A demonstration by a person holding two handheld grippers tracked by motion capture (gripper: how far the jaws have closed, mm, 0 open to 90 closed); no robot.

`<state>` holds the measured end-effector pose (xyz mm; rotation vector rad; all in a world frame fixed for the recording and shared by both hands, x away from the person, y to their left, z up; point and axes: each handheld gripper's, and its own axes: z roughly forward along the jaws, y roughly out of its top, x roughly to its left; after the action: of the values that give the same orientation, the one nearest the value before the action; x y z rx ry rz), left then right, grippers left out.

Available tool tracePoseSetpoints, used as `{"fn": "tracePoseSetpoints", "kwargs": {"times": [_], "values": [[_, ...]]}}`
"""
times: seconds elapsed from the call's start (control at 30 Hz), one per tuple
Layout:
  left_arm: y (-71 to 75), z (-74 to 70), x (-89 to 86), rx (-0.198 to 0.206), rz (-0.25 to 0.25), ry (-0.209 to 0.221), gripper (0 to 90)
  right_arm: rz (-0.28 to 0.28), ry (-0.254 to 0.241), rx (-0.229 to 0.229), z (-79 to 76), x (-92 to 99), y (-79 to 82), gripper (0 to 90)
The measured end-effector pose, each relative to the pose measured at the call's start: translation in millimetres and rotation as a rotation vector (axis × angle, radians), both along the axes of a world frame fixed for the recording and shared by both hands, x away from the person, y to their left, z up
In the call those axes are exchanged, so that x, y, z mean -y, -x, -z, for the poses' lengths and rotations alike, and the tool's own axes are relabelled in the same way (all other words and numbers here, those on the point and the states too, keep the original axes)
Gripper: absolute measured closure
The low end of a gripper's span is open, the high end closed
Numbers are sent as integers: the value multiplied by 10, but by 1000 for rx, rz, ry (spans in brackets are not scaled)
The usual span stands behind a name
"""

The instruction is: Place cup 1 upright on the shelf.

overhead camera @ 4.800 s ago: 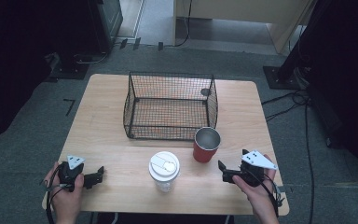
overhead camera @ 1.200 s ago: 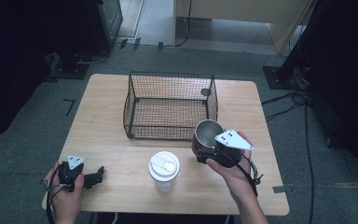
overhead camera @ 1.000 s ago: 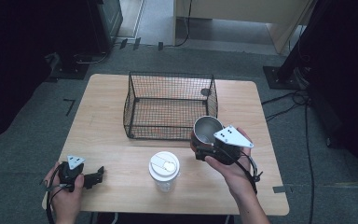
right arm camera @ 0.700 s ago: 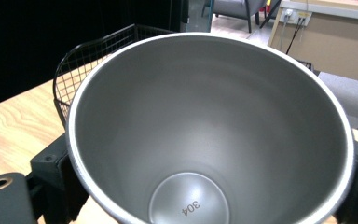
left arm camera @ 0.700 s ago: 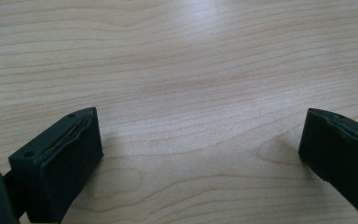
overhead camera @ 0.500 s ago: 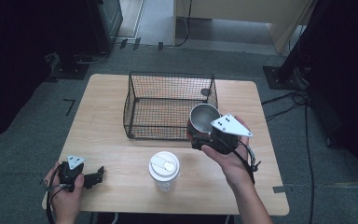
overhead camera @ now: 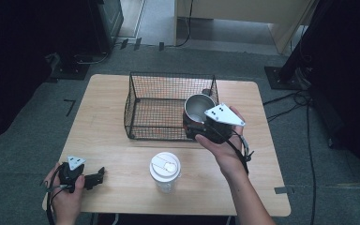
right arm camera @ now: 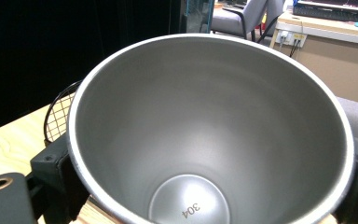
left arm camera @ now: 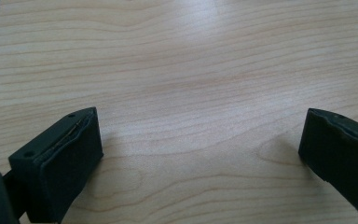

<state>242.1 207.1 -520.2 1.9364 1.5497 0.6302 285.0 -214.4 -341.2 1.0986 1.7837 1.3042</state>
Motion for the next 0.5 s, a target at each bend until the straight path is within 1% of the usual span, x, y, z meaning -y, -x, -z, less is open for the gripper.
{"fn": "tracePoseSetpoints", "kwargs": {"times": [0.07, 0.1, 0.13, 0.17, 0.23, 0.33, 0.5], "values": [[0, 0, 0, 0, 0, 0, 1, 7, 0, -1, 6, -27, -70, 75], [0, 0, 0, 0, 0, 0, 1, 7, 0, -1, 6, -27, -70, 75], [0, 0, 0, -1, 0, -1, 1, 15, -4, -4, 11, -34, -121, 75], [0, 0, 0, 0, 0, 0, 1, 15, -4, -4, 11, -34, -121, 75], [0, 0, 0, 0, 0, 0, 1, 26, -10, -6, 23, -40, -174, 75], [0, 0, 0, 0, 0, -1, 1, 43, -1, 1, 59, -54, -252, 75], [0, 0, 0, 1, 0, 0, 1, 62, 5, -12, 142, -77, -384, 75]]}}
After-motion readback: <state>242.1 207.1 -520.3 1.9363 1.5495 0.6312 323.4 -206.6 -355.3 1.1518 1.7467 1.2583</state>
